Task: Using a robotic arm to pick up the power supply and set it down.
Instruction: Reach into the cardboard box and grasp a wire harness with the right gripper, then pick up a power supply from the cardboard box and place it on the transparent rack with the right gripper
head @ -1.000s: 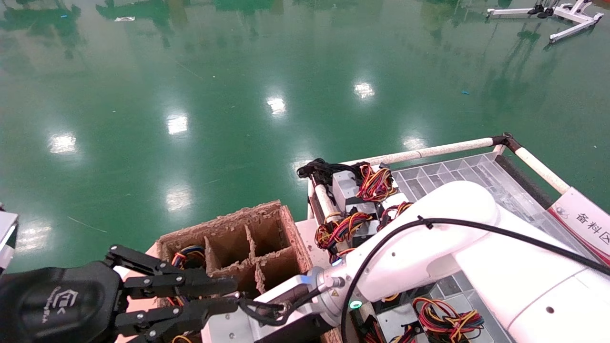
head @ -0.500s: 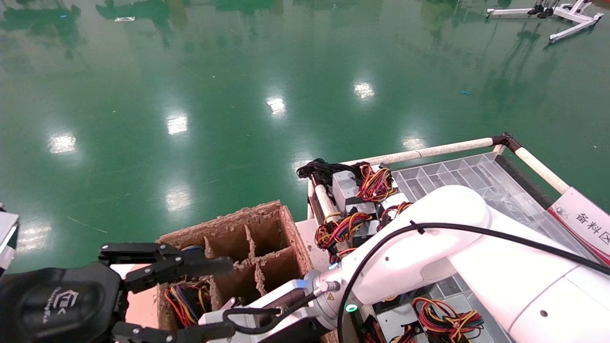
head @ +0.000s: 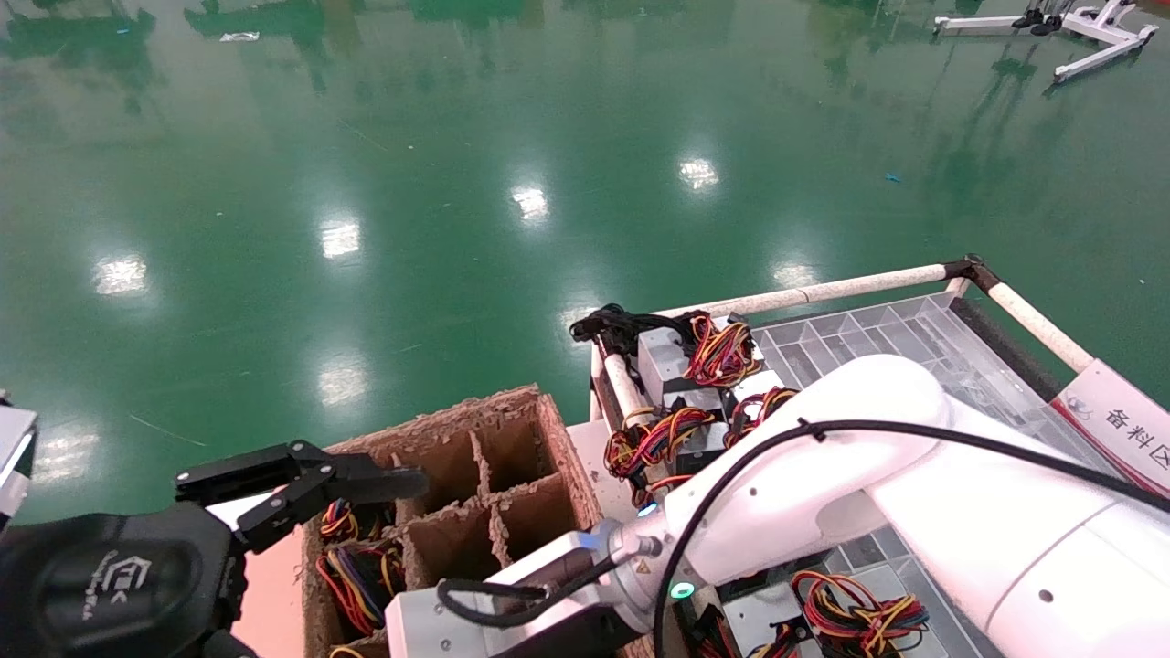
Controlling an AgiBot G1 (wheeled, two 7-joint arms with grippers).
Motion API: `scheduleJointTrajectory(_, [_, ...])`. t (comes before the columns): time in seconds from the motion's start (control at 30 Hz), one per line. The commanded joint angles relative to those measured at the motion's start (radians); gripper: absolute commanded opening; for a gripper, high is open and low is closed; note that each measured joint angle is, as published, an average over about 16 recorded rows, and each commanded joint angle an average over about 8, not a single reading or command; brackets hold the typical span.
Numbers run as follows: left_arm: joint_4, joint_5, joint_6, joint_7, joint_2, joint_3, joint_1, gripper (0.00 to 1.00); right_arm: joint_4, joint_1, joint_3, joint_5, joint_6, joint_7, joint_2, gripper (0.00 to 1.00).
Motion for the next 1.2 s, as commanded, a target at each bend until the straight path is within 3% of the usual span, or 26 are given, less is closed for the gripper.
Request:
scheduleJointTrajectory(0.03, [0.0, 0.0, 0.0, 0.0, 0.0, 0.0, 0.0, 1.0, -0.008, 0.005, -0.003, 0.014, -0.007, -0.005, 0.002, 0.0])
scheduleJointTrajectory(0.47, [0.0, 0.0, 0.0, 0.0, 0.0, 0.0, 0.0, 1.0, -0.022, 0.011, 0.051, 0.124, -0.069, -0.038, 0.077, 0.0])
scheduleJointTrajectory(1.2, [0.0, -0.001, 0.0, 0.0, 0.0, 0.001, 0.0, 1.0, 0.162, -0.027, 0.213, 0.366, -0.111, -0.001, 0.356, 0.0])
